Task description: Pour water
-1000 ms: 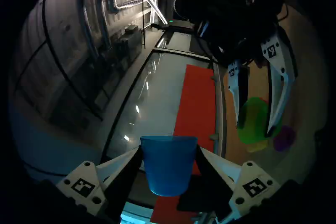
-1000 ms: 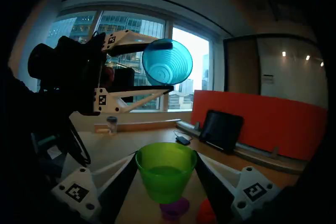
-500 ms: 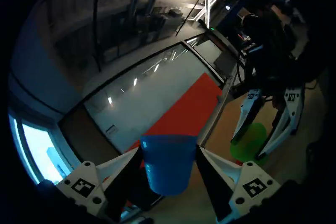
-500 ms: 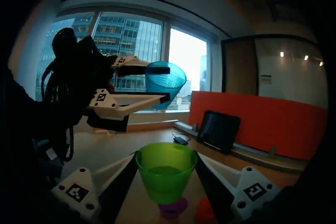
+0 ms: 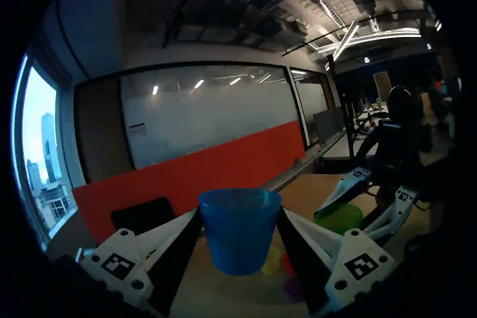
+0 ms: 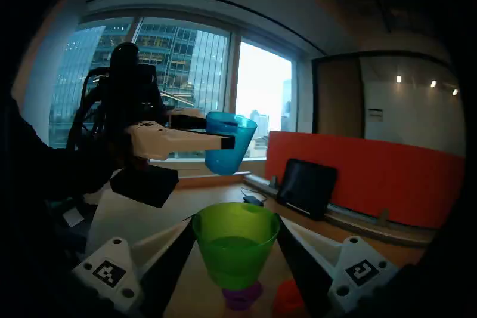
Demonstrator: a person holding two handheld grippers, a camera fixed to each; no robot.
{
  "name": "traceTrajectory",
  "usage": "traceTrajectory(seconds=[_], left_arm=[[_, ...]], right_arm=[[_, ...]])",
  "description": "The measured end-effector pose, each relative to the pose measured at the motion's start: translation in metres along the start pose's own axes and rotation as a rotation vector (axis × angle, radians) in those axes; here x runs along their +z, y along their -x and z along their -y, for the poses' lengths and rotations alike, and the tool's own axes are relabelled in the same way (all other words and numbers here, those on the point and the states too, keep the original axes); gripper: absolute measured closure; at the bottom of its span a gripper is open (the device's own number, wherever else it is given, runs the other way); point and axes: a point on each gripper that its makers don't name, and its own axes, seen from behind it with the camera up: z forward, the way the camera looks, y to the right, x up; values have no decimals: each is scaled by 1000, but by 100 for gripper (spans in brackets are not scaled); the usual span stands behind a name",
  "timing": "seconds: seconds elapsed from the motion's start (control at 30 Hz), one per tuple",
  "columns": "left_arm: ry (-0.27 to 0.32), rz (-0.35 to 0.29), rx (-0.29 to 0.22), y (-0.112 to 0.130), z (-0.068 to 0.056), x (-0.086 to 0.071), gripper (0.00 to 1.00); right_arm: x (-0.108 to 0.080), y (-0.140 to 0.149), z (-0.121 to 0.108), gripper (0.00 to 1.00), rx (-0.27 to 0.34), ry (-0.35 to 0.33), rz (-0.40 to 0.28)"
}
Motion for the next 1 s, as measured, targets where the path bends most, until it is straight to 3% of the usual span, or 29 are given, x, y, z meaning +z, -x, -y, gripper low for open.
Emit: traceTrajectory(seconds=[0.2,0.47,0.67,1.0], left_arm=[[31,60,-119,18,0,1,15],[72,116,-214,36,-5,0,15],[85,160,-237,55,-7,-2,14],[98,226,-213,85,-10,-8,14]], right_arm=[[-3,-3,-2,7,-3,7,0],[-8,-6,-5,7,-3,11,7],[-13,-8,-9,7,-7,17,21],[-24,-2,-17,7,13,29,63]])
